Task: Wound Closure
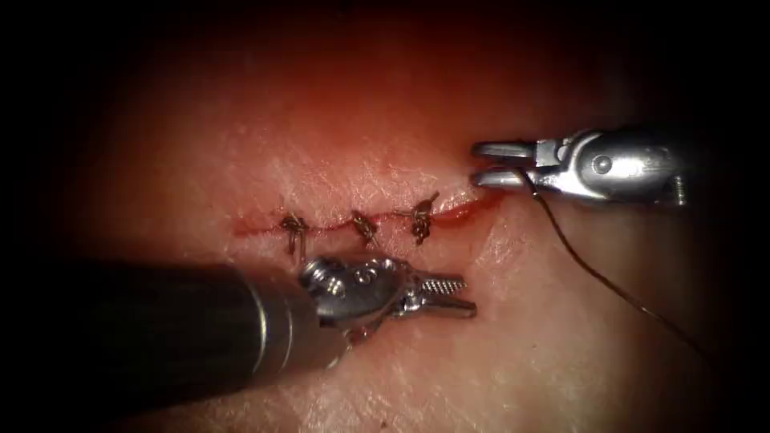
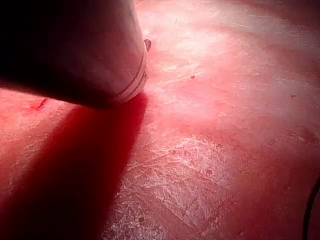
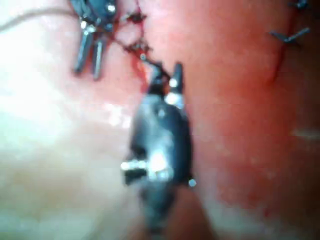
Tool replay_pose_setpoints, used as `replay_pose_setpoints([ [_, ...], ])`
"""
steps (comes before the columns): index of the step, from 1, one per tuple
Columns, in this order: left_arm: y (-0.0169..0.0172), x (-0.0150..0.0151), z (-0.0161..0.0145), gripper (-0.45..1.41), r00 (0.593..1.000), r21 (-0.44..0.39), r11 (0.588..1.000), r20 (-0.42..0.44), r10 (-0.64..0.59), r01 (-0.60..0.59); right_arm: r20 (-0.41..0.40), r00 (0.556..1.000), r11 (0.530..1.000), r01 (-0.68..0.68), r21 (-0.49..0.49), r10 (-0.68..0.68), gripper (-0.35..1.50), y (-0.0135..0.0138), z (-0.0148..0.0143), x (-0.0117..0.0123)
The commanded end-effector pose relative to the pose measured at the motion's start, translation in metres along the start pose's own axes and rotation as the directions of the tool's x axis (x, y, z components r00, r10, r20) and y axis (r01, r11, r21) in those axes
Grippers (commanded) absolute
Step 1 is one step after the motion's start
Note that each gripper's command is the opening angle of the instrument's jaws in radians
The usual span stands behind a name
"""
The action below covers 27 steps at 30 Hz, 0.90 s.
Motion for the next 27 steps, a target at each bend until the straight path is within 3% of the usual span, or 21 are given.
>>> replay_pose_setpoints([
  [1, -0.0002, -0.0003, 0.0008, 0.19, 1.000, -0.002, 1.000, 0.001, 0.000, 0.000, -0.005, 1.000, 1.000, -0.002, 0.002, 0.002, -0.35, 0.0000, 0.0007, -0.0003],
  [6, -0.0002, -0.0003, 0.0008, 0.19, 1.000, -0.003, 1.000, 0.001, 0.000, 0.000, -0.005, 0.999, 0.999, 0.041, 0.013, -0.041, -0.35, 0.0003, 0.0004, 0.0000],
  [11, -0.0002, -0.0003, 0.0007, 0.19, 1.000, -0.003, 1.000, 0.001, 0.000, 0.000, -0.007, 0.985, 0.985, 0.173, 0.009, -0.173, -0.35, 0.0002, 0.0004, 0.0005],
  [27, -0.0002, -0.0003, 0.0007, 0.19, 1.000, -0.005, 1.000, 0.002, 0.001, -0.001, -0.019, 0.983, 0.983, 0.182, 0.009, -0.182, -0.35, 0.0008, 0.0003, 0.0005],
])
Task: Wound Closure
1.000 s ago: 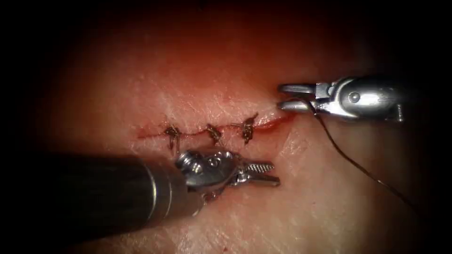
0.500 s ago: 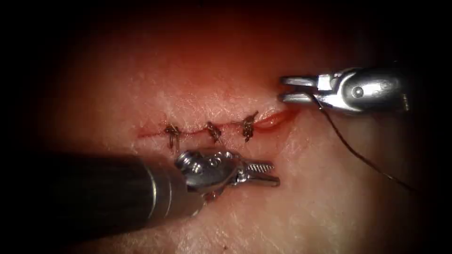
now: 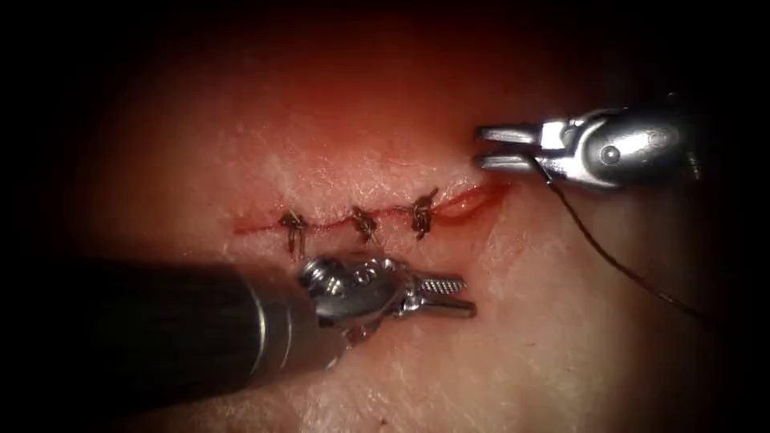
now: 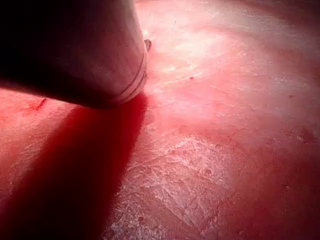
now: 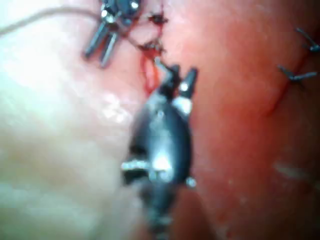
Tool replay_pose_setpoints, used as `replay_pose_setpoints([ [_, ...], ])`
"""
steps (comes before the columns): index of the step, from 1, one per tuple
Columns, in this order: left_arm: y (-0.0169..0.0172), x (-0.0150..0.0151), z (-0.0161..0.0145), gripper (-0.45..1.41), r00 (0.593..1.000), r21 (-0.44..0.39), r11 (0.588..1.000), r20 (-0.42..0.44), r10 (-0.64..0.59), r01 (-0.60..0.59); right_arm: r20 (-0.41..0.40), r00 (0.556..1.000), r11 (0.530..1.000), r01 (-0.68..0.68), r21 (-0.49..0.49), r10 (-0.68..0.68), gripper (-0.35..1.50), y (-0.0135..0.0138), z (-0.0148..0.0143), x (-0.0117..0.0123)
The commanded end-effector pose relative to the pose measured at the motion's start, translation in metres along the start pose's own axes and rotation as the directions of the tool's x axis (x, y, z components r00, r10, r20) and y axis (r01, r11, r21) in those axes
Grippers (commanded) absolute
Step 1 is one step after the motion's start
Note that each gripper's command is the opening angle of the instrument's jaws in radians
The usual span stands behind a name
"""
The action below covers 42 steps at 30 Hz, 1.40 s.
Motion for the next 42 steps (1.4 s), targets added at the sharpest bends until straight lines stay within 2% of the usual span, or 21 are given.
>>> replay_pose_setpoints([
  [1, -0.0002, -0.0003, 0.0008, 0.19, 1.000, -0.002, 1.000, 0.000, 0.000, 0.000, -0.001, 1.000, 1.000, 0.000, 0.001, 0.000, -0.35, -0.0001, 0.0007, -0.0005],
  [9, -0.0001, -0.0003, 0.0008, 0.19, 1.000, -0.003, 1.000, 0.001, 0.000, 0.000, -0.015, 0.999, 1.000, 0.031, -0.004, -0.031, -0.35, -0.0003, 0.0007, -0.0004],
  [13, -0.0001, -0.0003, 0.0008, 0.19, 1.000, -0.004, 1.000, 0.001, 0.006, -0.006, -0.028, 0.994, 0.995, 0.102, -0.015, -0.103, -0.35, -0.0005, 0.0006, -0.0003],
  [31, 0.0000, -0.0004, 0.0009, 0.19, 1.000, -0.005, 1.000, 0.002, 0.007, -0.007, -0.036, 0.991, 0.991, 0.125, -0.037, -0.127, -0.35, -0.0001, 0.0000, 0.0001],
  [34, 0.0000, -0.0004, 0.0009, 0.19, 1.000, -0.005, 1.000, 0.002, 0.007, -0.007, -0.039, 0.999, 0.999, -0.005, -0.045, 0.004, -0.35, 0.0001, -0.0001, 0.0000],
  [37, 0.0000, -0.0004, 0.0009, 0.19, 1.000, -0.005, 1.000, 0.002, 0.007, -0.007, -0.055, 0.989, 0.989, -0.140, -0.041, 0.138, -0.35, 0.0000, -0.0001, -0.0001],
  [42, 0.0001, -0.0003, 0.0010, 0.19, 1.000, -0.005, 1.000, 0.002, 0.007, -0.007, -0.052, 0.986, 0.985, -0.163, -0.052, 0.160, -0.35, 0.0007, -0.0002, -0.0002],
])
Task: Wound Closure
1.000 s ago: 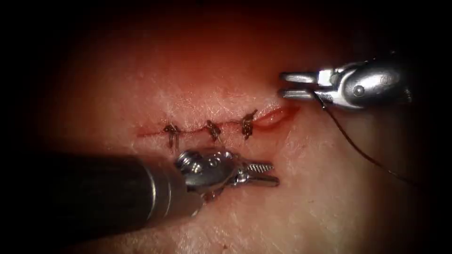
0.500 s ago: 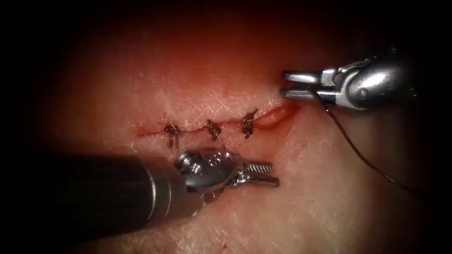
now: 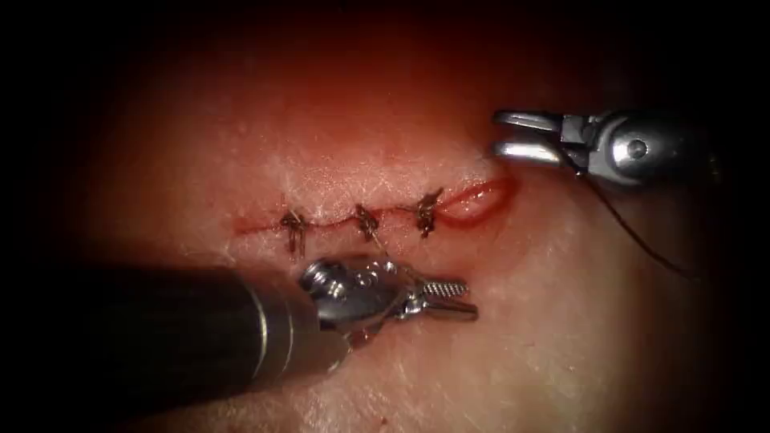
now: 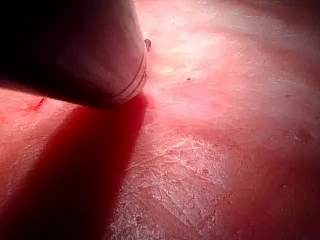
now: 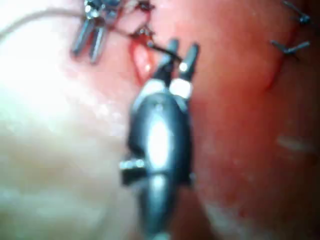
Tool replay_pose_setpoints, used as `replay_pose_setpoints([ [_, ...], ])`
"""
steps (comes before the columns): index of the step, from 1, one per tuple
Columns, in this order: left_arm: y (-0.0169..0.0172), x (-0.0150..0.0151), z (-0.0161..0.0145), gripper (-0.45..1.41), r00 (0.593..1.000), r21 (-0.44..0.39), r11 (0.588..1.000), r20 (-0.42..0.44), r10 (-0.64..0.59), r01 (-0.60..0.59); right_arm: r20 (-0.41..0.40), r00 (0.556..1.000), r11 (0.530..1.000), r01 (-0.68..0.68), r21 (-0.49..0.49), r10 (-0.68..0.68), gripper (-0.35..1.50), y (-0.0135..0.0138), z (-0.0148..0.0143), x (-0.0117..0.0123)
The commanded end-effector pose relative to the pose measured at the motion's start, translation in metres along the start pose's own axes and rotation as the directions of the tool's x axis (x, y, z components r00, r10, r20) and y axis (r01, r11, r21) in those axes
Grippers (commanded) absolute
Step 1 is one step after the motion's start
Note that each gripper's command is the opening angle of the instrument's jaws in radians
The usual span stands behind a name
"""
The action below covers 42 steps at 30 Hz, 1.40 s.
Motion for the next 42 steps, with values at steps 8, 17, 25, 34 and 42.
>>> replay_pose_setpoints([
  [8, -0.0002, -0.0003, 0.0008, 0.19, 1.000, -0.002, 1.000, 0.001, 0.000, 0.000, 0.009, 0.962, 0.962, 0.273, 0.002, -0.273, -0.35, -0.0003, 0.0009, -0.0005],
  [17, -0.0002, -0.0003, 0.0009, 0.19, 1.000, -0.003, 1.000, 0.001, 0.000, 0.000, 0.001, 0.966, 0.965, 0.260, -0.028, -0.260, -0.35, -0.0003, 0.0009, -0.0003],
  [25, -0.0002, -0.0003, 0.0009, 0.18, 1.000, -0.003, 1.000, 0.001, 0.000, 0.000, -0.015, 0.998, 0.996, 0.064, -0.062, -0.065, -0.35, 0.0003, 0.0004, -0.0004],
  [34, -0.0001, -0.0004, 0.0009, 0.18, 1.000, -0.003, 1.000, 0.001, 0.001, -0.001, 0.027, 0.988, 0.986, 0.153, -0.064, -0.152, -0.35, 0.0007, 0.0003, -0.0003],
  [42, -0.0001, -0.0004, 0.0009, 0.16, 1.000, -0.004, 1.000, 0.001, 0.001, -0.001, 0.038, 0.962, 0.958, 0.272, -0.088, -0.269, -0.35, 0.0008, 0.0001, 0.0010],
])
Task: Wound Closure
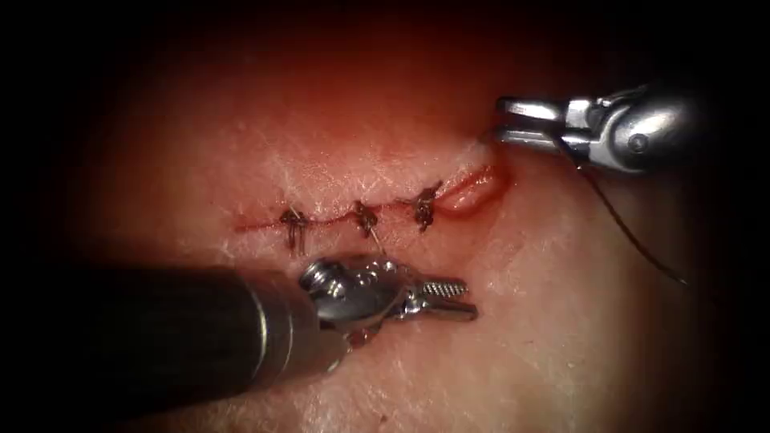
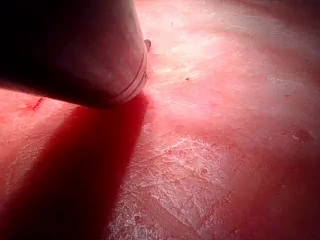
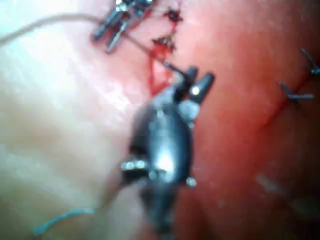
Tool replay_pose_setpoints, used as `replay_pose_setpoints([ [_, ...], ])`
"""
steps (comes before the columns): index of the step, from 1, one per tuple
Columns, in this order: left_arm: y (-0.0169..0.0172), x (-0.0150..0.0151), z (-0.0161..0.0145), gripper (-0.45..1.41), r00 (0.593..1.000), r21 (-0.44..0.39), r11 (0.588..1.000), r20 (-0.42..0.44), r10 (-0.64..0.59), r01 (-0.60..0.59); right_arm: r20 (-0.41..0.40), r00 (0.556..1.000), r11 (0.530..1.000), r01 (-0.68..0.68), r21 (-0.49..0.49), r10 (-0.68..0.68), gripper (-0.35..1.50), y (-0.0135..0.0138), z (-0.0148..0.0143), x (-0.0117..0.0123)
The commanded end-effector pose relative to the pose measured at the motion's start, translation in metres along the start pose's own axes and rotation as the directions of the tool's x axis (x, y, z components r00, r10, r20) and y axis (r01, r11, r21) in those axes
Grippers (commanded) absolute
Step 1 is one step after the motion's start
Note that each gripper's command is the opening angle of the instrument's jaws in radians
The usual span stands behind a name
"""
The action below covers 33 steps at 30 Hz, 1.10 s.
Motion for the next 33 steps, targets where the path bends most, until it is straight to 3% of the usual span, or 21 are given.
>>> replay_pose_setpoints([
  [1, -0.0002, -0.0003, 0.0008, 0.16, 1.000, -0.002, 1.000, 0.000, 0.000, 0.000, -0.008, 1.000, 1.000, 0.000, 0.003, 0.000, -0.35, -0.0003, 0.0008, -0.0003],
  [19, -0.0001, -0.0004, 0.0010, 0.16, 1.000, -0.003, 1.000, 0.001, 0.007, -0.007, -0.009, 0.996, 0.996, -0.084, 0.013, 0.084, -0.35, 0.0002, 0.0010, -0.0006],
  [23, -0.0001, -0.0004, 0.0010, 0.16, 1.000, -0.003, 1.000, 0.001, 0.007, -0.007, 0.005, 0.999, 0.999, 0.038, 0.011, -0.038, -0.35, 0.0003, 0.0010, -0.0005],
  [27, -0.0001, -0.0004, 0.0010, 0.16, 1.000, -0.003, 1.000, 0.001, 0.007, -0.007, -0.005, 0.999, 0.999, 0.050, 0.014, -0.050, -0.35, 0.0003, 0.0011, -0.0005],
  [33, 0.0000, -0.0004, 0.0010, 0.16, 1.000, -0.004, 1.000, 0.001, 0.007, -0.007, -0.013, 0.992, 0.991, -0.129, 0.021, 0.129, -0.35, 0.0008, 0.0011, -0.0006],
])
